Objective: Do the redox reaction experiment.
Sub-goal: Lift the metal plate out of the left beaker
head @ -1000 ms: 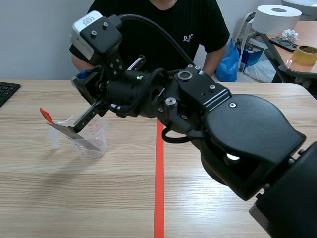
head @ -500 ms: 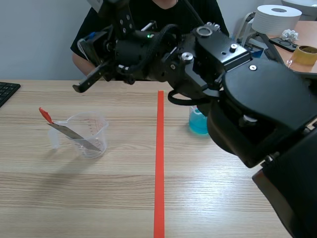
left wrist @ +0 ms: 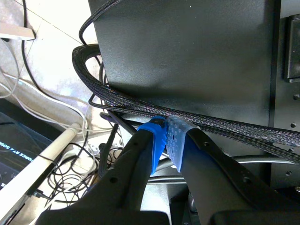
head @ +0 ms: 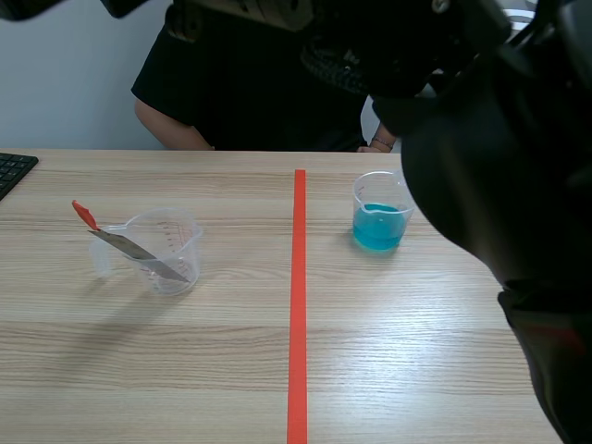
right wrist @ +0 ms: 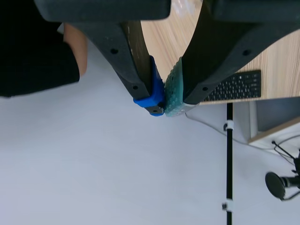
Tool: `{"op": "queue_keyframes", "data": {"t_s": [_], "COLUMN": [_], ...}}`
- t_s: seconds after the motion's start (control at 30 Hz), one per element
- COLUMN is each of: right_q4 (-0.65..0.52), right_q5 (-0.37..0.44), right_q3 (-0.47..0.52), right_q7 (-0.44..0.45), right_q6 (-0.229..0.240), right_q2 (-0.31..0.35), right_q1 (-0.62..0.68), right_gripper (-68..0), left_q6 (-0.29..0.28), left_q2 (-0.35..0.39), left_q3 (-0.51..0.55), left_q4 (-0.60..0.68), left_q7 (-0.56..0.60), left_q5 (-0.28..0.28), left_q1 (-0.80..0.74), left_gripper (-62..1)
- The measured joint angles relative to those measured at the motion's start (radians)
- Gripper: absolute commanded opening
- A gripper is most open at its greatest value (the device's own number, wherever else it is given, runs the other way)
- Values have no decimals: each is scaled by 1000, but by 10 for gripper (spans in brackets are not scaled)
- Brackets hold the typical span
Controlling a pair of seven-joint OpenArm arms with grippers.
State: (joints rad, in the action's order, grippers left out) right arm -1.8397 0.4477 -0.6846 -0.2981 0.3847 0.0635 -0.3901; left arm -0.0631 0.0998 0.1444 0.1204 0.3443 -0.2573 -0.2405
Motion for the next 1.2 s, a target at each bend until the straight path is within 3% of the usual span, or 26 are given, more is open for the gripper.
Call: {"op": "queue_keyframes", "data": {"t_s": [0.1,0.17,0.37,0.57,0.87,0.93,1.1,1.13,1.2], "right_q4": [-50,-77,-87,-86,-85,-85,-85,-85,-85], "right_q5": [34,45,163,172,187,186,189,189,188], "right_q3": [2,5,29,43,62,62,62,62,62], "right_q7": [-6,-7,-65,-92,-102,-105,-119,-115,-111], "right_q6": [-7,-43,-89,-93,-93,-93,-93,-93,-93], "right_q2": [0,0,-2,-3,-3,-3,-3,-3,-3], "right_q1": [0,-4,-110,-180,-182,-182,-178,-176,-169], "right_gripper": [-669,-669,-669,-669,-654,-554,-65,-7,4], "left_q6": [0,0,0,0,0,0,0,0,0], "left_q2": [0,0,0,0,0,0,0,0,0], "left_q3": [0,0,0,0,0,0,0,0,0], "left_q4": [0,0,0,0,0,0,0,0,0], "left_q7": [0,0,0,0,0,0,0,0,0], "left_q5": [0,0,0,0,0,0,0,0,0], "left_q1": [0,0,0,0,0,0,0,0,0], "left_gripper": [-567,-567,-567,-567,-567,-567,-567,-567,-567]}}
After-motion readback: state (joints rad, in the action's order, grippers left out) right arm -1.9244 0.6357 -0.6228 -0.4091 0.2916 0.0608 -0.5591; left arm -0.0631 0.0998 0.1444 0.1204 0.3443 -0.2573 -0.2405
